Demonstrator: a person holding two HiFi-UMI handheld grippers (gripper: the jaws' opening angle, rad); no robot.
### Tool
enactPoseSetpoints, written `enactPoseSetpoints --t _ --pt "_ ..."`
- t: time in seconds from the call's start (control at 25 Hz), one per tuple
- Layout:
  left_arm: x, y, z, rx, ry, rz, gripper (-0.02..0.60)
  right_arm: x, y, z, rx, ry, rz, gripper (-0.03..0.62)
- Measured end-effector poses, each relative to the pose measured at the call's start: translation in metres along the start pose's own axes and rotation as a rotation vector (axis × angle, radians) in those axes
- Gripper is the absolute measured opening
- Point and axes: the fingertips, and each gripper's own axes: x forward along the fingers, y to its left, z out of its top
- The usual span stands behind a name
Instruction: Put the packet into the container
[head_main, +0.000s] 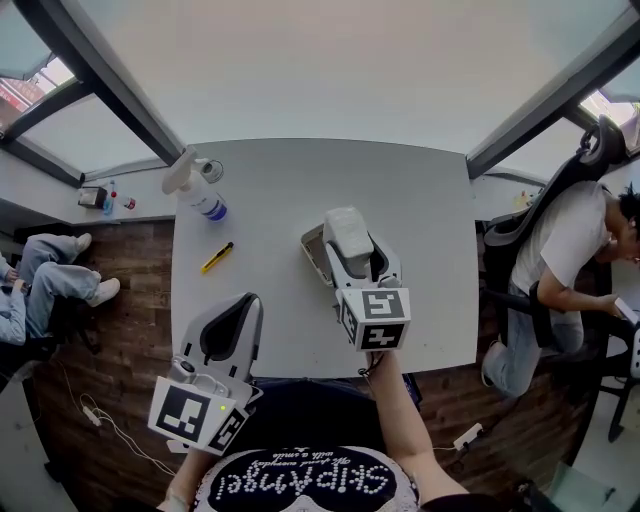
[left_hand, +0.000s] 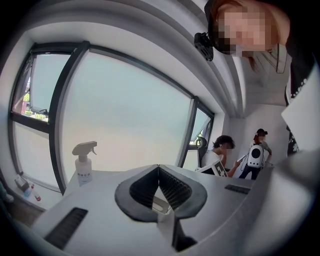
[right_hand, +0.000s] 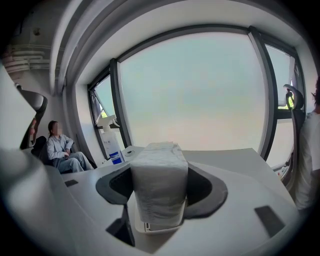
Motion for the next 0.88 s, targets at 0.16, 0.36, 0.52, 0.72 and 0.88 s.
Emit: enactPoseSetpoints --t 0.16,0.36,0.52,0.72,0.88 --pt "-0.001 0.001 0.000 -0.005 0.000 0.010 0.008 0.005 0.000 -0.008 -0.008 0.016 0.002 0.279" --pt "-0.002 0.002 0.001 -0.004 0.001 0.019 0.008 0.012 -0.003 -0.016 -0.014 0.030 0.001 0.279" --pt "0.000 0.002 0.000 -0.006 0.002 0.020 0.008 0.020 -0.005 -0.023 -0.024 0.044 0.001 0.279" --pt "0.001 0.002 0.001 -0.008 0.000 0.022 0.008 0.026 -0.006 -0.029 -0.033 0.064 0.001 0.279" --pt "0.001 0.004 0.000 -0.010 0.006 0.026 0.008 0.030 -0.006 -0.035 -0.033 0.080 -0.001 0.279"
